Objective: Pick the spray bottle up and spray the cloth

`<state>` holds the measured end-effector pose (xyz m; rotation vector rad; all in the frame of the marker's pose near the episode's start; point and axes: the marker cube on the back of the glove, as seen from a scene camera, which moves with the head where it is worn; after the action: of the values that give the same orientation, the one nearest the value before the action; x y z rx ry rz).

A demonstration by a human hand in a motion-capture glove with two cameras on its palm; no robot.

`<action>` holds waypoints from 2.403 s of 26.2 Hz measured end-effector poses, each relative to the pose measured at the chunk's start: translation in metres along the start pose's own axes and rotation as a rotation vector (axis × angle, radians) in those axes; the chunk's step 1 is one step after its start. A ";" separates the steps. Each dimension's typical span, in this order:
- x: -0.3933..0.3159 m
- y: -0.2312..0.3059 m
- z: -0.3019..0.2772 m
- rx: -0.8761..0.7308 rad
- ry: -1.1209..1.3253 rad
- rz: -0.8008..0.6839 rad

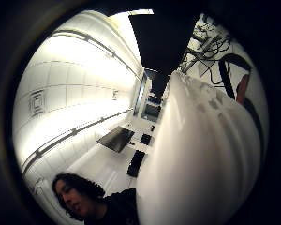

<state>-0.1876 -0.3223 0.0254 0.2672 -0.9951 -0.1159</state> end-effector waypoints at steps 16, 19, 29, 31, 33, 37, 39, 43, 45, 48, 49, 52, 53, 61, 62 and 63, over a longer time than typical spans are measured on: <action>0.003 0.002 0.001 -0.007 -0.019 0.012; 0.001 0.003 0.001 -0.035 -0.028 0.034; 0.004 0.017 -0.016 -0.113 0.089 0.087; 0.008 0.023 -0.025 -0.134 0.168 0.081; 0.004 0.030 -0.036 -0.164 0.188 0.078; -0.001 0.035 -0.061 -0.124 0.230 0.068; 0.005 0.041 -0.077 -0.121 0.326 0.070; 0.004 0.067 -0.112 -0.241 0.491 0.132; 0.001 0.084 -0.129 -0.295 0.558 0.167; -0.002 0.105 -0.152 -0.312 0.665 0.183; -0.002 0.112 -0.158 -0.313 0.704 0.182; -0.002 0.134 -0.173 -0.344 0.813 0.179; -0.002 0.142 -0.176 -0.361 0.847 0.176; -0.007 0.205 -0.184 -0.427 1.007 0.120; -0.007 0.212 -0.183 -0.424 1.007 0.114; -0.008 0.218 -0.182 -0.418 1.006 0.110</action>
<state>-0.0444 -0.0805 -0.0151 -0.1243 0.0276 -0.0710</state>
